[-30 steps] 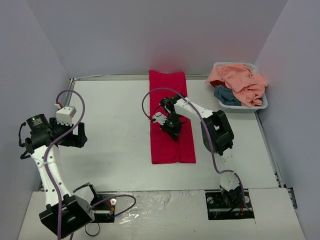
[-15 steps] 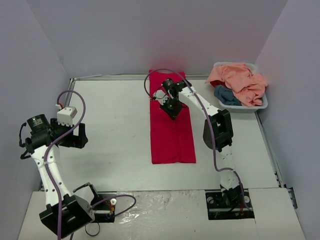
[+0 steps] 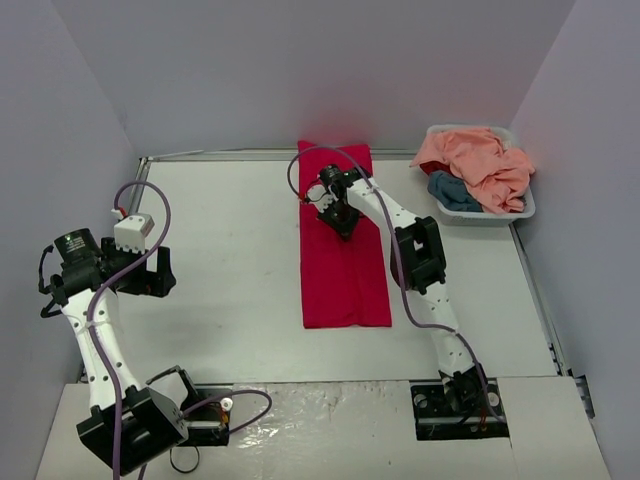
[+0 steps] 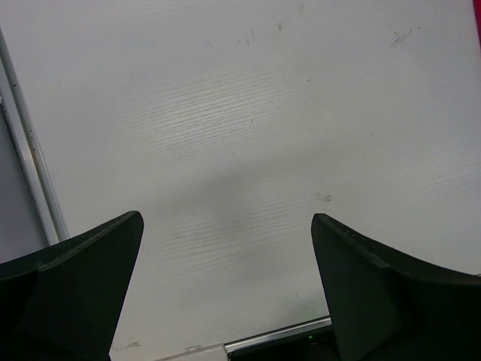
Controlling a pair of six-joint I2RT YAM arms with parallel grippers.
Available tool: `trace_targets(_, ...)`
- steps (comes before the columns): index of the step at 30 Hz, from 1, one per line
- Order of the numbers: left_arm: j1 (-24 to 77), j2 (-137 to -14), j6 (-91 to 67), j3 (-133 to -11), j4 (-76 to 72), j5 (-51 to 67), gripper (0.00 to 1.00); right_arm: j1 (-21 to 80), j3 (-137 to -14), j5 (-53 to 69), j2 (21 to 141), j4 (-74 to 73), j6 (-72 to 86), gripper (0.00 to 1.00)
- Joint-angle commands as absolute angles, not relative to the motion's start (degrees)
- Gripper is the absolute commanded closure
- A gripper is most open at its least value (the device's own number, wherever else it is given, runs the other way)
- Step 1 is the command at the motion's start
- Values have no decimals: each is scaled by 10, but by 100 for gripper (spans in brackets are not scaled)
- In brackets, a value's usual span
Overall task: Fold and stack the t-shirts
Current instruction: Rotate the tshirt 90 degrees
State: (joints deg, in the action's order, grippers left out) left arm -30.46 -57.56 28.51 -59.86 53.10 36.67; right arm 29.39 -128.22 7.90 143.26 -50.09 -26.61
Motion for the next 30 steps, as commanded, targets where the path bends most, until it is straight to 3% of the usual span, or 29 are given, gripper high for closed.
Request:
trace_targets(1,-308,-575,291,-608,534,376,6,294,-1270,84,1426,-508,-260,100)
trace_targets(10,-308,-580,292,-608,534,378,6,282,-1248,72,1453,-485,-265,100)
trace_targets(30,-308,-590,292,-609,536,376,6,271,-1348,41,1499,-468,-273,100)
